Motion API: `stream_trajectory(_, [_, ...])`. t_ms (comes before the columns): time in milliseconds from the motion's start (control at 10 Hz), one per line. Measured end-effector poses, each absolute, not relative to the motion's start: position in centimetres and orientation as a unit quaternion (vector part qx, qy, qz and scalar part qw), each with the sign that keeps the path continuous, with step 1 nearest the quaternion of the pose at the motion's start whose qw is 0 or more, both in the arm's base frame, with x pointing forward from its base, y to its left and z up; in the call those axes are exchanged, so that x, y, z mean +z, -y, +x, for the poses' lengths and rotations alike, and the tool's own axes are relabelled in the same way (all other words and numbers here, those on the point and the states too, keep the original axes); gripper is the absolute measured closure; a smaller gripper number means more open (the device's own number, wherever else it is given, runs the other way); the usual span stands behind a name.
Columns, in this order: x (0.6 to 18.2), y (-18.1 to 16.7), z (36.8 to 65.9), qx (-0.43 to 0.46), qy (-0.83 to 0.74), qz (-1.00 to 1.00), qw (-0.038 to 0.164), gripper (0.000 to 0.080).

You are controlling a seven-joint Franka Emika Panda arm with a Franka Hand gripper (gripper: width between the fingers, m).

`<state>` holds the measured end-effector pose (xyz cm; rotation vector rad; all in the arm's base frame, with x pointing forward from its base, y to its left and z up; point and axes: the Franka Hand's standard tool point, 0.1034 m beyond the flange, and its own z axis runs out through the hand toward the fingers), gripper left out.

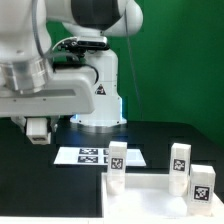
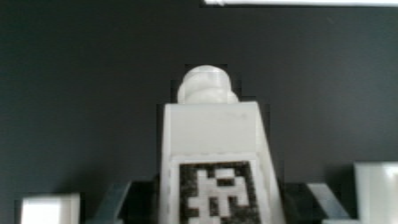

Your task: Assemble square table

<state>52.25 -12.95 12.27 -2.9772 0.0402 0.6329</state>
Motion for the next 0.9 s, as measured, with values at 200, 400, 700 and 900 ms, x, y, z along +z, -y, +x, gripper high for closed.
stream_trajectory(200, [12.7, 13.6, 53.5, 0.126, -0.014, -0.991, 0.036, 0.0517])
stream_trajectory(400, [12.5, 13.7, 53.6, 0.074, -0.018, -0.997, 0.023, 0.0517])
stream_trajectory(700, [14.1, 8.1, 56.7, -0.017, -0.033, -0.999, 0.026, 0.0517])
stream_trajectory(900, [15.3, 4.4, 58.3, -0.114, -0.07, -0.99, 0.036, 0.0517])
